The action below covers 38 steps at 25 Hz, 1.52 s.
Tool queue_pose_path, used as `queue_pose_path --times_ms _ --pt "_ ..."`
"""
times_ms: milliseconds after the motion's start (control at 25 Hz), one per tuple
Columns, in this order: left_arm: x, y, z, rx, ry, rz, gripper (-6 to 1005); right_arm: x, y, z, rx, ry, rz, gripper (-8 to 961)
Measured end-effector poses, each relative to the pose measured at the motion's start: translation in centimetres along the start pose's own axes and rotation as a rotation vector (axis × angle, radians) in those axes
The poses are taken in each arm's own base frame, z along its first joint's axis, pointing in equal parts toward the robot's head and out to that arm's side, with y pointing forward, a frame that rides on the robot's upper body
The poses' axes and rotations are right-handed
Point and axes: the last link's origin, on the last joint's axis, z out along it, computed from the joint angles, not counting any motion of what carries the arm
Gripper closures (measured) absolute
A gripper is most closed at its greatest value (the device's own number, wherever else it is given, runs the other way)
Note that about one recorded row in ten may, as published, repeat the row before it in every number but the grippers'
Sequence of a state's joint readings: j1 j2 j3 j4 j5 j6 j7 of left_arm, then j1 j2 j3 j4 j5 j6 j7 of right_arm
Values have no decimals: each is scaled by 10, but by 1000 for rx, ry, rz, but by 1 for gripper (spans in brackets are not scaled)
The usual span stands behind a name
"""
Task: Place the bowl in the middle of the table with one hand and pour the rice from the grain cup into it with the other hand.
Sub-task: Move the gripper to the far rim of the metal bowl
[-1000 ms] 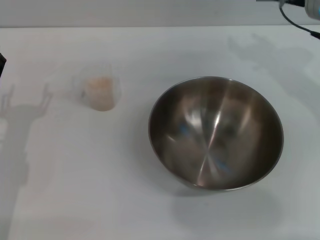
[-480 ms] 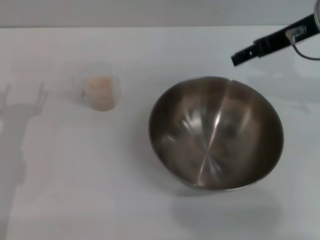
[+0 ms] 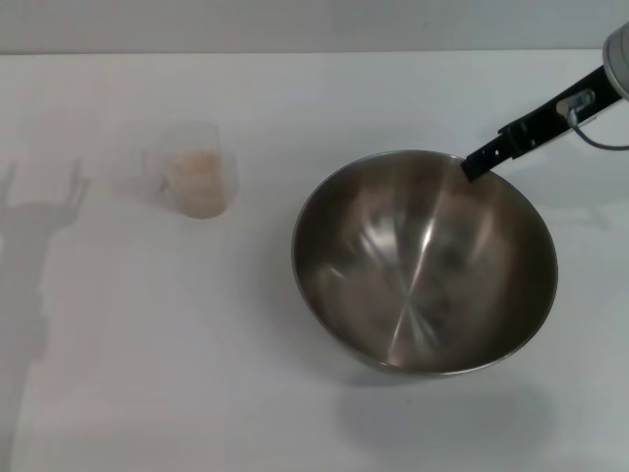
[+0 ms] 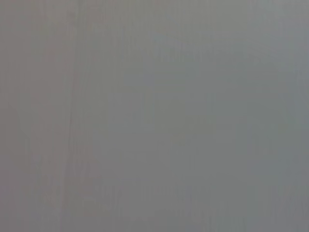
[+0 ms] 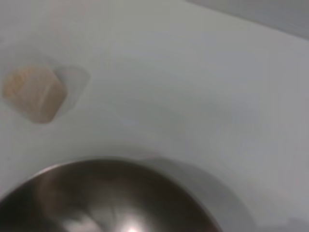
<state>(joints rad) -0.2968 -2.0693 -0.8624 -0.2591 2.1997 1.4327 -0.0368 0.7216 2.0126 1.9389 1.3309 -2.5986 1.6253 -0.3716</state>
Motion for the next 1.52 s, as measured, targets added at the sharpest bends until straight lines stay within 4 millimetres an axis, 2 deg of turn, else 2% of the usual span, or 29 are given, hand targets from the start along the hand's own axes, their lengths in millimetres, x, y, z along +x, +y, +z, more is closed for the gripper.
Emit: queue_pose_path --times_ms 640,880,1120,1520 --pt "2 0 4 4 14 -2 201 14 -5 28 -38 81 4 305" --pt "2 0 3 7 14 -3 206 14 -6 33 -11 116 -15 339" --pt "1 -1 2 11 10 -2 211 14 -4 35 -6 128 -31 570" --pt "1 -2 -1 15 6 -1 219 12 1 39 3 127 -62 850"
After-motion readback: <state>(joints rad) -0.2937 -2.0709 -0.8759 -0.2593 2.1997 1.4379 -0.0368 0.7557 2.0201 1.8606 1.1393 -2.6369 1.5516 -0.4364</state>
